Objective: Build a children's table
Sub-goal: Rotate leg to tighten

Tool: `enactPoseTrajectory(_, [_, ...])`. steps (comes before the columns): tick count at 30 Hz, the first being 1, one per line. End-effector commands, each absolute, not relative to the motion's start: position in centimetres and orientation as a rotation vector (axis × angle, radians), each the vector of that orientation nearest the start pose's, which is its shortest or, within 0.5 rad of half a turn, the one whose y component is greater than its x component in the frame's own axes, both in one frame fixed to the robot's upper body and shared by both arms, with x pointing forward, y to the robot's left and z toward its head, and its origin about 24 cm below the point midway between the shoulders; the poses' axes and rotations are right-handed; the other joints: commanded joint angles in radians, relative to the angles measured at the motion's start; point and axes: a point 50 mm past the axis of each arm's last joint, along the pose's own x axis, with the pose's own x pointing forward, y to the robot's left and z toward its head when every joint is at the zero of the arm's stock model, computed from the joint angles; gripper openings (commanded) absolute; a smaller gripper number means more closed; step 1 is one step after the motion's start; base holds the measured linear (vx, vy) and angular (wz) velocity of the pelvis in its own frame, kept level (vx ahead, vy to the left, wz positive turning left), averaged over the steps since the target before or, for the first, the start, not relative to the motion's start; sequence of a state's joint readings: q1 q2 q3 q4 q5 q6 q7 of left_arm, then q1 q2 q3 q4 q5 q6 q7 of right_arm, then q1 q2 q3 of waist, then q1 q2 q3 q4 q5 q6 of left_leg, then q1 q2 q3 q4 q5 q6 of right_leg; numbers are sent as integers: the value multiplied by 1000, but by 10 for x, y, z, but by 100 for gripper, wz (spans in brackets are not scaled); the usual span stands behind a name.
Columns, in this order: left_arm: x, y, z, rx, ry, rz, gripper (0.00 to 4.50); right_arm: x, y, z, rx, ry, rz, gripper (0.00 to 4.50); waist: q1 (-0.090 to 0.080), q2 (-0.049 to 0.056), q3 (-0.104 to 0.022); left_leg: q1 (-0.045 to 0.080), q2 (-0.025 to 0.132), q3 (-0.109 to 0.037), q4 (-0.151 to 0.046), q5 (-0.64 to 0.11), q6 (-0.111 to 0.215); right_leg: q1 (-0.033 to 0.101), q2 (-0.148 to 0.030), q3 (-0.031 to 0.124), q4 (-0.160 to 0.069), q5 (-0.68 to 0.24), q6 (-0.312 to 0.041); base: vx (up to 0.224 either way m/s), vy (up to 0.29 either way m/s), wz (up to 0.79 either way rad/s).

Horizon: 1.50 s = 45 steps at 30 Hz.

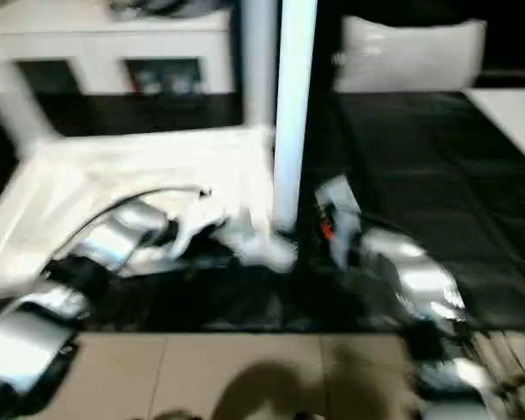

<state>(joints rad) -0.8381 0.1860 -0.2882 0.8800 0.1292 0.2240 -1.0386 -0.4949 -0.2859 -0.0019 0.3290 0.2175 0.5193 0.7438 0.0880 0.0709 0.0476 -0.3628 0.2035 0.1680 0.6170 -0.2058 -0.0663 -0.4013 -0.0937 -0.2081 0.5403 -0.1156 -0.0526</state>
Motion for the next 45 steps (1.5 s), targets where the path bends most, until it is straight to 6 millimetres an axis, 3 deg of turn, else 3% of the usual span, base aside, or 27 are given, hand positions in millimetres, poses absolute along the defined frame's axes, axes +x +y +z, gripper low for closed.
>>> enactPoseTrajectory(1, [359, 74, 70, 329, 504, -1095, 0, 333, -134, 66, 87, 406, 670, 196, -8, -17, -78, 8, 16, -11, -59, -173, 51, 62, -67, 33, -100, -519, 65, 0, 0, 0])
enactPoseTrajectory(3, [362, 64, 71, 285, 493, -1012, 0, 341, -123, 64, 133, 408, 569, 196, -23, -16, -81, 9, 16, -13, -58, -175, 55, 63, -67, 31, -103, -517, 66, 0, 0, 0])
enactPoseTrajectory(4, [361, 59, 71, 281, 489, -1008, 0, 342, -119, 64, 121, 388, 565, 196, -29, -21, -81, 8, 12, -11, -57, -172, 67, 62, -66, 34, -102, -508, 64, 0, 0, 0])
enactPoseTrajectory(5, [361, 58, 71, 281, 488, -1008, 0, 342, -118, 64, 118, 384, 565, 196, -31, -20, -81, 5, 10, -10, -58, -165, 78, 64, -67, 36, -101, -502, 63, 0, 0, 0])
enactPoseTrajectory(6, [361, 56, 70, 281, 488, -1010, 0, 342, -118, 64, 110, 377, 565, 251, -31, -21, -82, 2, 11, -11, -59, -158, 83, 66, -67, 39, -97, -491, 62, 0, 0, 0])
enactPoseTrajectory(7, [361, 55, 70, 282, 486, -1010, 0, 343, -116, 65, 108, 369, 572, 264, -31, -21, -85, -3, 14, -14, -60, -137, 92, 70, -69, 44, -88, -454, 51, 0, 0, 0])
enactPoseTrajectory(10, [360, 56, 70, 305, 478, -1024, 0, 340, -117, 67, 138, 347, 609, 271, -26, -20, -88, -4, 21, -15, -63, -103, 111, 72, -71, 53, -76, -392, 18, 0, 0, 0])
enactPoseTrajectory(13, [358, 60, 68, 340, 480, -1043, 0, 338, -122, 68, 131, 334, 621, 308, -22, -19, -87, -2, 22, -14, -64, -101, 115, 72, -73, 56, -73, -385, 3, 0, 0, 0])
enactPoseTrajectory(20, [353, 80, 63, 459, 480, -1175, 0, 329, -160, 70, 18, 356, 736, 355, -12, -19, -85, 0, 24, -11, -64, -112, 121, 72, -72, 60, -70, -378, -9, 0, 0, 0])
enactPoseTrajectory(26, [347, 94, 63, 546, 497, -1319, 0, 318, -179, 81, -39, 357, 922, 355, 9, -21, -85, 4, 26, -8, -63, -121, 118, 69, -70, 61, -70, -400, 4, 0, 0, 0])
enactPoseTrajectory(31, [341, 101, 63, 626, 501, -1436, 0, 306, -183, 84, -97, 383, 1117, 355, 24, -21, -86, 5, 33, -9, -64, -117, 120, 66, -71, 63, -64, -387, -10, 0, 0, 0])
enactPoseTrajectory(33, [337, 100, 63, 646, 504, -1505, 0, 303, -183, 84, -109, 404, 1181, 329, 33, -21, -86, 7, 35, -9, -64, -120, 117, 64, -73, 64, -64, -393, -15, 0, 0, 0])
enactPoseTrajectory(34, [335, 100, 63, 647, 507, -1534, 0, 302, -183, 84, -103, 411, 1199, 329, 38, -25, -87, 6, 37, -9, -65, -112, 114, 65, -76, 66, -61, -390, -19, 0, 0, 0])
enactPoseTrajectory(38, [329, 98, 64, 655, 516, -1615, 0, 301, -182, 85, -83, 415, 1251, 282, 55, -24, -87, 10, 40, -7, -66, -110, 109, 61, -77, 69, -61, -391, -28, 0, 0, 0])
enactPoseTrajectory(45, [326, 99, 63, 669, 528, -1671, 0, 299, -180, 84, -68, 448, 1321, 232, 60, -26, -85, 9, 38, -7, -66, -120, 96, 62, -77, 66, -65, -420, -13, 0, 0, 0])
